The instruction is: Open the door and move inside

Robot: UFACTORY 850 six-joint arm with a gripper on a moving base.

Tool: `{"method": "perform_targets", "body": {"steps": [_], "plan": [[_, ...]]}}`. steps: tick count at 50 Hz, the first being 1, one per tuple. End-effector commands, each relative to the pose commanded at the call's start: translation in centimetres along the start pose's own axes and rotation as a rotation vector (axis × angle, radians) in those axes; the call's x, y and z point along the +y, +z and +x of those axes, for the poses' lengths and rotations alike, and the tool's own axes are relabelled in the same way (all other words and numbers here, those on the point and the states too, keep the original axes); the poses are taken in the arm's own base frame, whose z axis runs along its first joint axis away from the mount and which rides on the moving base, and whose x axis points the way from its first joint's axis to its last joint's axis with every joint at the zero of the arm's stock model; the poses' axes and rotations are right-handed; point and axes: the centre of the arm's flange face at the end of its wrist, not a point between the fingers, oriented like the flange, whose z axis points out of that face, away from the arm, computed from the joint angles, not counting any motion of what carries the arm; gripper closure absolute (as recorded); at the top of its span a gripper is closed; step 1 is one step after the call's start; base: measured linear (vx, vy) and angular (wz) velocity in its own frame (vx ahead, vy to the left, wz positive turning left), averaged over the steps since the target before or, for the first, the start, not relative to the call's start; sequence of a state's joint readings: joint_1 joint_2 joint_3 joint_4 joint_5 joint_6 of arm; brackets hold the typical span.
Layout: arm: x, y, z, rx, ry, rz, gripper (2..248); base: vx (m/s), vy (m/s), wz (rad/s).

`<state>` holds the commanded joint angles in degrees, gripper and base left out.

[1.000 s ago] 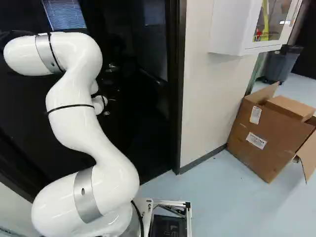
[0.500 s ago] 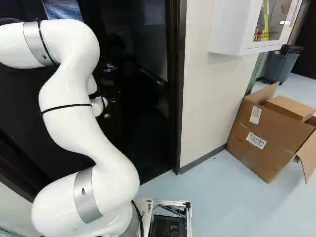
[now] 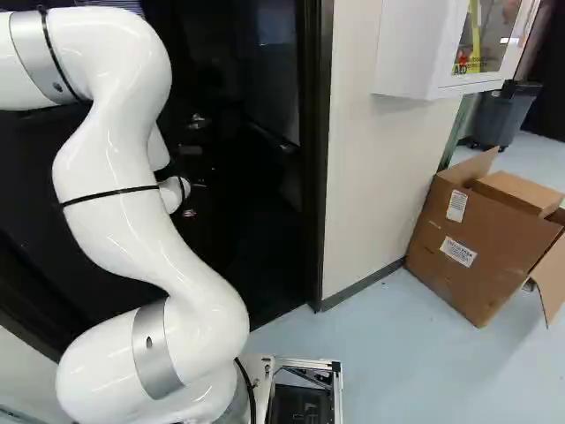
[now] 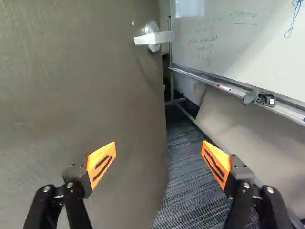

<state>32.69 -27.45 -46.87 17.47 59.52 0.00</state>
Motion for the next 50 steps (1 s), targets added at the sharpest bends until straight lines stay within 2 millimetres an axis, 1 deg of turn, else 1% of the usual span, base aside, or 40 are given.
{"method": "perform_targets", "body": {"steps": [20,27,38,50], "plan": [[-0.9,-3.8,-0.4,-0.024,-0.014,0.032,3,0.000,0.000,0.000],[-1.7,-4.4,-0.6,-0.029,-0.018,0.050,3,0.000,0.000,0.000],[-3.2,-4.2,-0.8,-0.027,-0.022,0.076,3,0.000,0.000,0.000],[-4.6,-2.6,-0.9,-0.022,-0.001,0.060,3,0.000,0.000,0.000]]}}
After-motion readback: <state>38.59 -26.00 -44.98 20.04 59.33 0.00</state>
